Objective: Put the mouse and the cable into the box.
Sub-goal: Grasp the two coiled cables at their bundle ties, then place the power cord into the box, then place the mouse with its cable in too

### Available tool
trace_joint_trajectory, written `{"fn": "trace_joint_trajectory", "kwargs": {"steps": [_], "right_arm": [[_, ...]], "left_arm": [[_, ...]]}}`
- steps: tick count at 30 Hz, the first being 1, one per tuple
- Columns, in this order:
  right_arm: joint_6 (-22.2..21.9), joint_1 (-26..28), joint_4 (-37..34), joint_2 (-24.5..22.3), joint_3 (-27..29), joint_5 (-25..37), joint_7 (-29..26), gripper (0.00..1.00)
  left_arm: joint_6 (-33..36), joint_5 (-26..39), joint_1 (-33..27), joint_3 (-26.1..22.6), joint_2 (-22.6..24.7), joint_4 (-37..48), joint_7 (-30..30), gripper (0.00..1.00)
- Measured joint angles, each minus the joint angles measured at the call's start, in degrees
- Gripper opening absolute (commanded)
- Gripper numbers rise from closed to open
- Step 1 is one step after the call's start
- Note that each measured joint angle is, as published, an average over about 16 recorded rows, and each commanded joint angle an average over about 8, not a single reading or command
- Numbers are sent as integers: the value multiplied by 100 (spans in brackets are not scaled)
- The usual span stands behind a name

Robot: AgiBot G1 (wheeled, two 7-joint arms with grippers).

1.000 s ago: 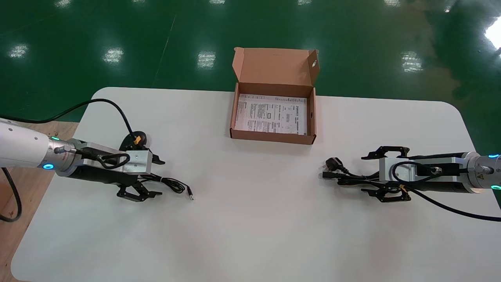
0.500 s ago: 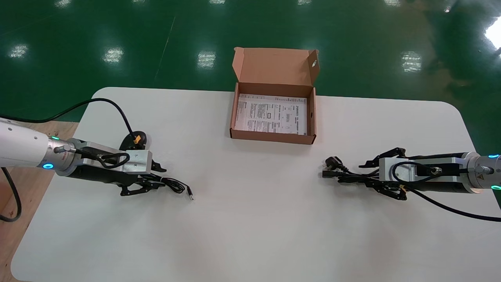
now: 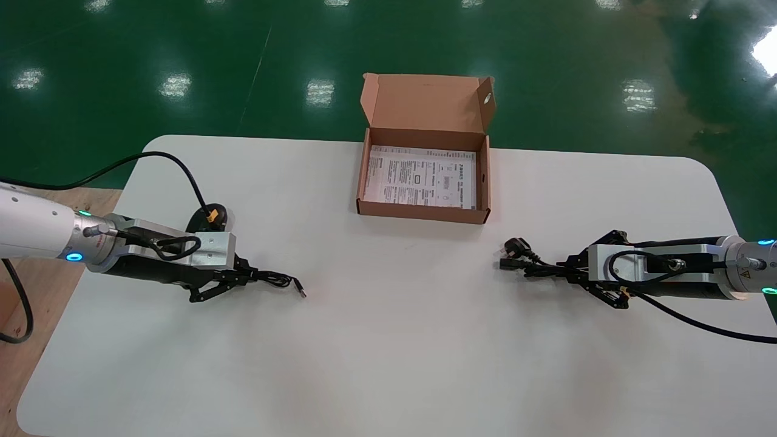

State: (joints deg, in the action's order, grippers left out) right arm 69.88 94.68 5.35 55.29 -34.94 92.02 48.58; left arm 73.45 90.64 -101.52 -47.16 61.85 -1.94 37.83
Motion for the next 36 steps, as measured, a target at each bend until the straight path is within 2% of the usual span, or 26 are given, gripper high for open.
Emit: {"fn": "trace_joint_trajectory", "kwargs": {"steps": [6,13,18,23,29,36], "right_arm": [[38,266,90,-51,74,-98,-99,0],[-127,718,308,132,202,-263,-323,0],[-516,869,484,567,262,-339,-414,0],[-1014,802,573,1145,263,-341,-376,0],[-1496,638,501,1736,195,-252,-188,0],[-1777,541,291,2086,102,-148,64,0]], "left_arm": [[142,-162,-507,125,-203,-247,13,0],[149,-342,-1566,306,-363,-893,1,0],[-110,-374,-2306,394,-246,-1365,1,0],[-471,-350,-2818,441,33,-1669,47,0],[-746,-308,-3150,455,332,-1788,173,0],[-754,-265,-3306,428,485,-1871,234,0]]}}
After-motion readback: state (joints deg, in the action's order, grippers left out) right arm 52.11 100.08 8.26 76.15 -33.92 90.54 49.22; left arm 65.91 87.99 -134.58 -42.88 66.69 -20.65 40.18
